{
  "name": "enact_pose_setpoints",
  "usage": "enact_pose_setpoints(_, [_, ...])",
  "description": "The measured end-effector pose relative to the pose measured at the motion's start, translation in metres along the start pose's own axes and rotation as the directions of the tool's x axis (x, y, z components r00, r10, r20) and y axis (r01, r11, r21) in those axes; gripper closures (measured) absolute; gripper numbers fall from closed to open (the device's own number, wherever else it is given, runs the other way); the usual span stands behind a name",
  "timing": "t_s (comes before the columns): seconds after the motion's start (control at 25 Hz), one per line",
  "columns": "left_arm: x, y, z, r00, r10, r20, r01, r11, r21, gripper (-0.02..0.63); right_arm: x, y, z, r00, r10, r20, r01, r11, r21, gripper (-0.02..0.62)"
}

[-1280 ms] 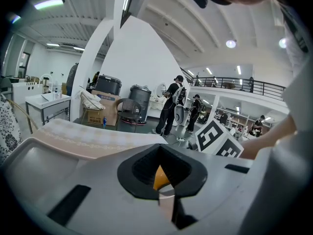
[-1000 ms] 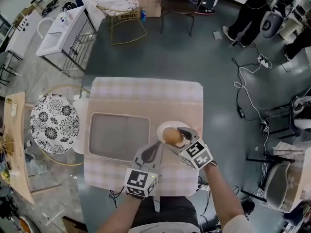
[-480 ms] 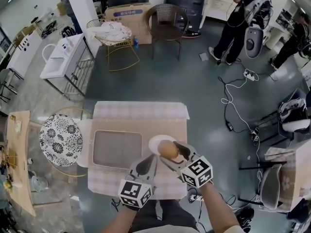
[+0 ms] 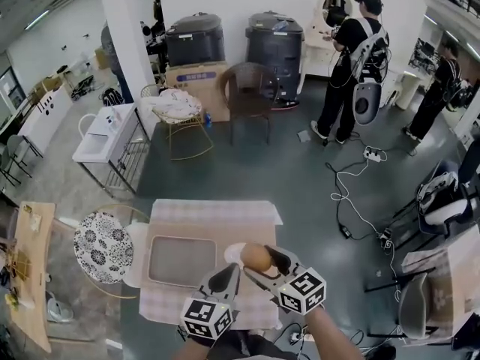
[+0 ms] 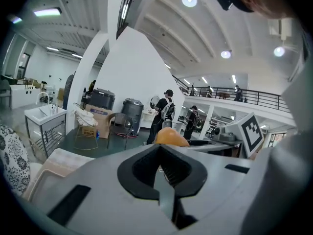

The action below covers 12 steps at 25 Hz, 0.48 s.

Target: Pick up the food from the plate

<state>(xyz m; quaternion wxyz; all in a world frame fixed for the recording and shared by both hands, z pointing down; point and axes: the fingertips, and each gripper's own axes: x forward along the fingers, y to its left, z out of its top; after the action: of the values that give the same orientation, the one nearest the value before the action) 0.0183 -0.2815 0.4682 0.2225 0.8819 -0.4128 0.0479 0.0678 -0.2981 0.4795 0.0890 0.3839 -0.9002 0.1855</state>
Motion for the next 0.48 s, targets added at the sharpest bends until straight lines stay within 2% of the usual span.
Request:
enact_pose_setpoints(0.28, [-0.011, -0.023, 0.038, 0.998, -0.022, 0.061, 0.02, 0.999, 0.036, 0.601, -0.035, 0.007, 0.054, 0.991, -0.02, 0.131, 0.019, 1.0, 0.015, 0.288])
enact_pose_setpoints(0.48, [-0.02, -0.035, 0.058, 0.994, -0.024, 0.108, 0.019, 0.999, 0.05, 0.601, -0.051, 0.017, 0.076, 0.984, -0.005, 0.179, -0.001, 1.0, 0.03, 0.288])
